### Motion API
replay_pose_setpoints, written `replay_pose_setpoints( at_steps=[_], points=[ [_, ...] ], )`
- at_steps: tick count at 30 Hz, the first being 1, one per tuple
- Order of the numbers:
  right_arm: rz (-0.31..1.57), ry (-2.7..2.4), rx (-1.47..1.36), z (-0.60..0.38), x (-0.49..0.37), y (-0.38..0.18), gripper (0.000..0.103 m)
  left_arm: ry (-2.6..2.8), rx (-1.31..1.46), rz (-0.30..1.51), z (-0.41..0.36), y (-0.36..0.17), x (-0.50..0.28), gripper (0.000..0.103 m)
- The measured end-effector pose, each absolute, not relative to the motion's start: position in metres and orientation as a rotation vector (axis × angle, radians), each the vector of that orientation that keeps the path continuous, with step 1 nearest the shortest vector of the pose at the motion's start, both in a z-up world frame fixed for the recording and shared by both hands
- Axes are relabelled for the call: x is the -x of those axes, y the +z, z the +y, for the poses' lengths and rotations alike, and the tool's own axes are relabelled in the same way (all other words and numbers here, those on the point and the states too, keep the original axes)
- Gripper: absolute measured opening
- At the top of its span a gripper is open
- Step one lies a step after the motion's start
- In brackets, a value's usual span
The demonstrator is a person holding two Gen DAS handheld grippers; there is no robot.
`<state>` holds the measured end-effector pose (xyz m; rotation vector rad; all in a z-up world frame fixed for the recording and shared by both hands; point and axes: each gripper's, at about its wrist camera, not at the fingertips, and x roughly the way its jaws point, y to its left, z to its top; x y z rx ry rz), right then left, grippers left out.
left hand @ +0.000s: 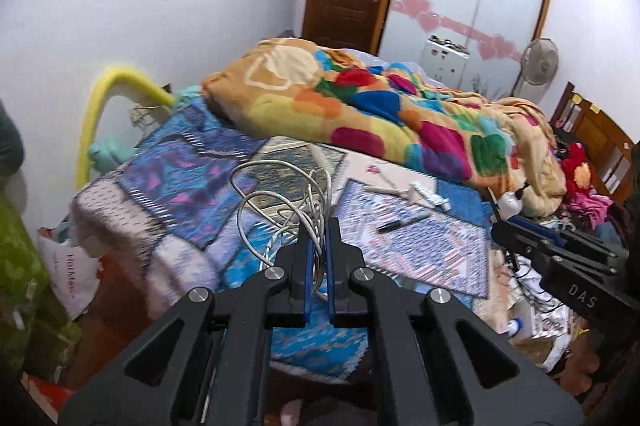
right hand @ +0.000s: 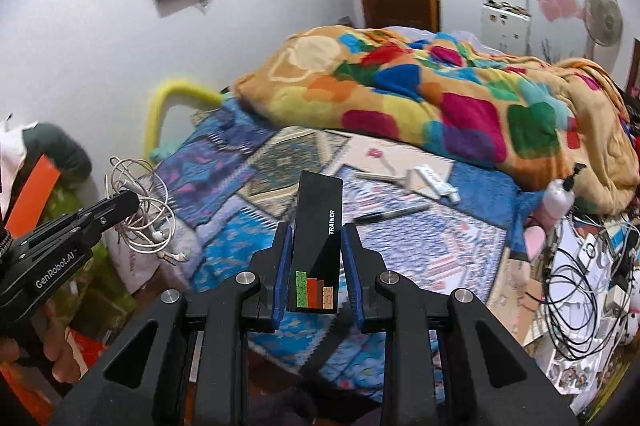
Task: Collect trash
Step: 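Carry the cable and black box in both tools over the white bucket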
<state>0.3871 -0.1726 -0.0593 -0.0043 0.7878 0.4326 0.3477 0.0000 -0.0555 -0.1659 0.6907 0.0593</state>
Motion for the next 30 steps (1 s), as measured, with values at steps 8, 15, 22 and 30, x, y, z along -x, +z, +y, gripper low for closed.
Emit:
replay_pose_setpoints(
  at_steps=[8, 15, 22, 30],
  points=[
    [0.804, 0.546, 0.068, -0.114, -0.355, -0.065, 0.023, 0.16, 0.166, 0.702, 0.047, -0.065, -0.296, 0.004],
    [0.832, 0.656, 0.144, -0.056, -0.329, -0.079, 0.023, 0.256, 0.245, 0.742, 0.097, -0.088, -0.253, 0.004],
    [0.895, 0.778, 0.234, 0.004, -0.308, -0.106, 0.023, 0.33, 0.287, 0.817, 0.139, -0.122, -0.227, 0.004],
    [1.01, 0.881, 0.328, 0.059, -0.293, -0.151, 0.023, 0.363, 0.357, 0.956, 0.174, -0.183, -0.216, 0.004]
  ],
)
